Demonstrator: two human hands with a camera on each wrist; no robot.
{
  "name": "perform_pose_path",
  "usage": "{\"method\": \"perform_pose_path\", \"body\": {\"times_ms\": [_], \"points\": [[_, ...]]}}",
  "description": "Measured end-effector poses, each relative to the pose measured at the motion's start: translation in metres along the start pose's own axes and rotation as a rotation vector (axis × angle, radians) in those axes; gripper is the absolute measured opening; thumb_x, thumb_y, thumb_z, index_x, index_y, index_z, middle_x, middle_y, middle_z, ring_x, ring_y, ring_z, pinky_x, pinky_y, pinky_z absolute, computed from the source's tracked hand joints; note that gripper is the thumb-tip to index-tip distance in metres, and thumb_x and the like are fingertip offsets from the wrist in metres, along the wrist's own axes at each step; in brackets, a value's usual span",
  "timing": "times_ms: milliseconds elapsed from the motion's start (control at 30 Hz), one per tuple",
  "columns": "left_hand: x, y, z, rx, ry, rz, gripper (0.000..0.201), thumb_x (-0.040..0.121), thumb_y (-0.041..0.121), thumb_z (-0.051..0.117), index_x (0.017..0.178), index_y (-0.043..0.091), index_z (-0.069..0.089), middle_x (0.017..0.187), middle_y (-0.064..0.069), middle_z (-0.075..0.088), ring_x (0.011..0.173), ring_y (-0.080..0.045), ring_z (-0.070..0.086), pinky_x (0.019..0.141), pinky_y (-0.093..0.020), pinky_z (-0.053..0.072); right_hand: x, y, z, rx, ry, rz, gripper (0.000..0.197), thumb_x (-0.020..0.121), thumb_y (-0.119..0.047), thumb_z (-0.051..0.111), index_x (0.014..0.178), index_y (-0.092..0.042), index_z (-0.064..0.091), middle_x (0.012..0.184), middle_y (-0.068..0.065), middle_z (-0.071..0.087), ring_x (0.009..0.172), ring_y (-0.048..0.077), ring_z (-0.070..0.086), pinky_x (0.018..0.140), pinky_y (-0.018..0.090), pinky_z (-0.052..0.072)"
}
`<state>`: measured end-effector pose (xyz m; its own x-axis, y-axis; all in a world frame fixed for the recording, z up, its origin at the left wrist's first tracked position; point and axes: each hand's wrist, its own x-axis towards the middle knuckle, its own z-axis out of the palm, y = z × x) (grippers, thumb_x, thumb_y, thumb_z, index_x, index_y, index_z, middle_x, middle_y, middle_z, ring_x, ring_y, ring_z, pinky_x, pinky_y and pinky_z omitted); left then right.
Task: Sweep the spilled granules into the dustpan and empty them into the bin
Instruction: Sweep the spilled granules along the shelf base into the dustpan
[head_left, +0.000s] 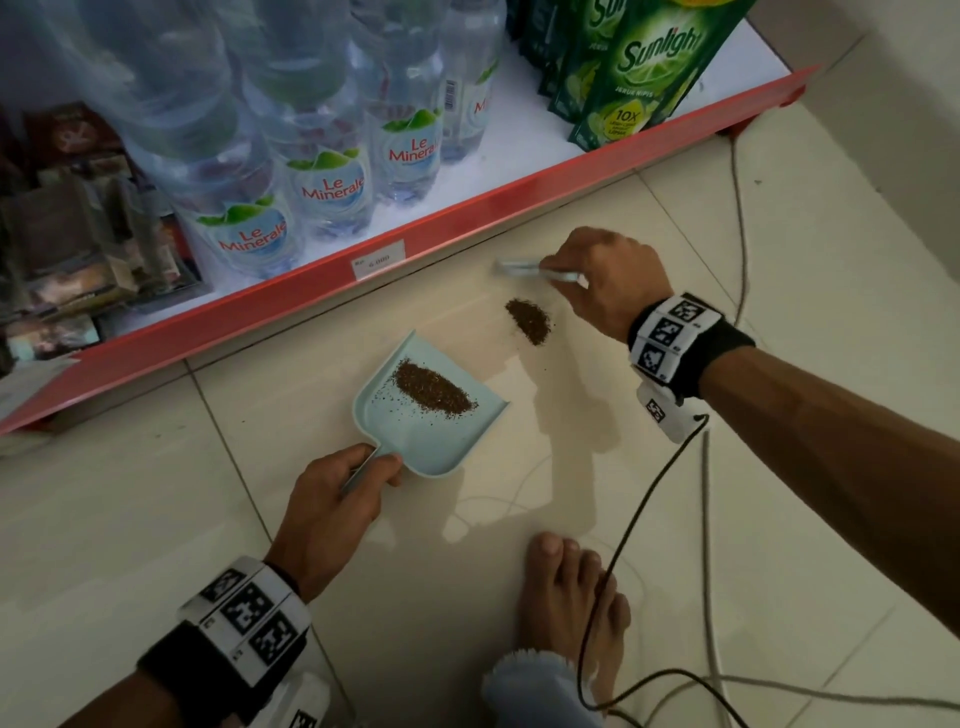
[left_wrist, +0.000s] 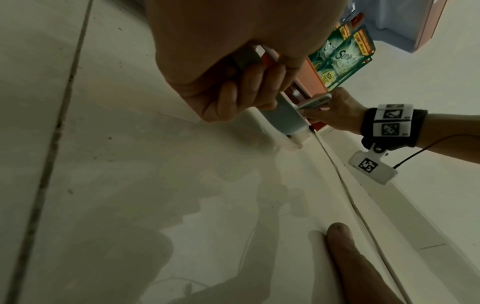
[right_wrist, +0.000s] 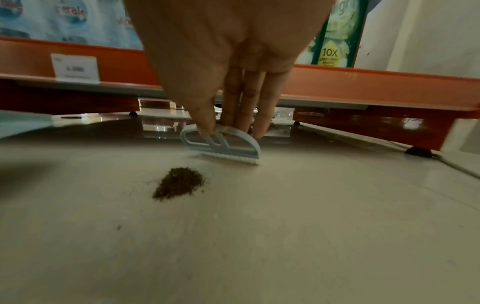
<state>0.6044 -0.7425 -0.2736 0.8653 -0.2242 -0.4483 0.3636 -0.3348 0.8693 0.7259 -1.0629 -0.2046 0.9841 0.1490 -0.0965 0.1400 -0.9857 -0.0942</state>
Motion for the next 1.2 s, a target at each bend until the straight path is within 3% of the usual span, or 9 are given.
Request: {"method": "perform_pose_path", "body": {"times_ms": [67,267,400,500,667,867,1000,1067,1200], "points": [[0.001,0.001,0.001,0.015,-0.002,0.0,0.027,0.094,0.036,0.058,0.073,0.022,0.065,0.048,0.007,0.041,0.047,-0.011,0.038,0.044,-0.019,0.033,-0.01,0.003,0.004,0.011,-0.063,-0.069,0.029,0.099,-0.032,0.052,0.118,-0.02,0.071,0.108,0.007,0.064,0.091,0.032,0.062,0.069,0.043,0.054],[0.009,0.005,0.009,0.048,-0.005,-0.035,0.028,0.094,0.034,0.059,0.068,0.025,0.064,0.045,0.008,0.043,0.045,-0.008,0.039,0.05,-0.025,0.035,-0.044,0.015,0.007,0.029,-0.026,-0.191,0.024,0.095,-0.026,0.063,0.117,-0.023,0.073,0.11,0.004,0.067,0.095,0.03,0.064,0.063,0.039,0.055],[0.018,0.009,0.02,0.071,-0.026,-0.032,0.031,0.093,0.035,0.059,0.067,0.018,0.064,0.044,0.009,0.044,0.044,-0.007,0.039,0.053,-0.027,0.035,-0.054,0.015,0.007,0.094,0.158,-0.076,0.026,0.099,-0.036,0.054,0.118,-0.026,0.07,0.108,-0.002,0.065,0.092,0.022,0.062,0.058,0.036,0.053],[0.028,0.015,0.03,0.132,-0.037,-0.036,0.032,0.091,0.037,0.059,0.067,0.017,0.065,0.042,0.012,0.047,0.043,-0.005,0.042,0.055,-0.028,0.037,-0.055,0.015,0.006,0.088,0.253,0.06,0.027,0.1,-0.033,0.05,0.118,-0.023,0.066,0.102,0.0,0.058,0.085,0.021,0.058,0.055,0.03,0.048],[0.049,0.028,0.046,0.159,-0.028,-0.086,0.039,0.074,0.051,0.055,0.068,0.014,0.066,0.047,0.011,0.053,0.056,-0.016,0.052,0.061,-0.031,0.044,-0.05,0.015,0.002,-0.027,0.158,0.216,0.025,0.098,-0.032,0.05,0.11,-0.021,0.069,0.094,-0.002,0.061,0.077,0.024,0.061,0.059,0.033,0.05],[0.064,0.043,0.056,0.229,-0.049,-0.097,0.044,0.071,0.052,0.052,0.069,0.012,0.069,0.043,0.011,0.051,0.055,-0.016,0.052,0.062,-0.032,0.045,-0.054,-0.006,0.004,-0.074,-0.032,0.038,0.04,0.103,-0.042,0.035,0.107,-0.016,0.066,0.091,0.001,0.056,0.072,0.021,0.055,0.057,0.033,0.048],[0.067,0.05,0.06,0.25,-0.053,-0.111,0.041,0.075,0.051,0.054,0.071,0.015,0.072,0.053,0.006,0.058,0.061,-0.018,0.057,0.069,-0.034,0.049,-0.061,-0.017,0.0,0.036,-0.082,-0.013,0.038,0.102,-0.042,0.036,0.105,-0.019,0.067,0.091,-0.002,0.056,0.072,0.022,0.058,0.06,0.038,0.051],[0.068,0.051,0.062,0.268,-0.057,-0.109,0.041,0.078,0.051,0.055,0.073,0.014,0.073,0.053,0.006,0.057,0.059,-0.018,0.055,0.065,-0.032,0.046,-0.063,-0.02,-0.004,0.124,-0.072,-0.011,0.037,0.102,-0.043,0.039,0.102,-0.02,0.068,0.09,-0.004,0.058,0.072,0.021,0.06,0.06,0.037,0.051],[0.07,0.049,0.063,0.284,-0.061,-0.122,0.035,0.086,0.044,0.058,0.073,0.014,0.072,0.049,0.009,0.054,0.055,-0.016,0.052,0.061,-0.03,0.043,-0.066,-0.019,-0.01,0.149,0.108,0.071,0.035,0.101,-0.044,0.041,0.1,-0.022,0.068,0.086,-0.004,0.061,0.067,0.02,0.058,0.056,0.033,0.049]]}}
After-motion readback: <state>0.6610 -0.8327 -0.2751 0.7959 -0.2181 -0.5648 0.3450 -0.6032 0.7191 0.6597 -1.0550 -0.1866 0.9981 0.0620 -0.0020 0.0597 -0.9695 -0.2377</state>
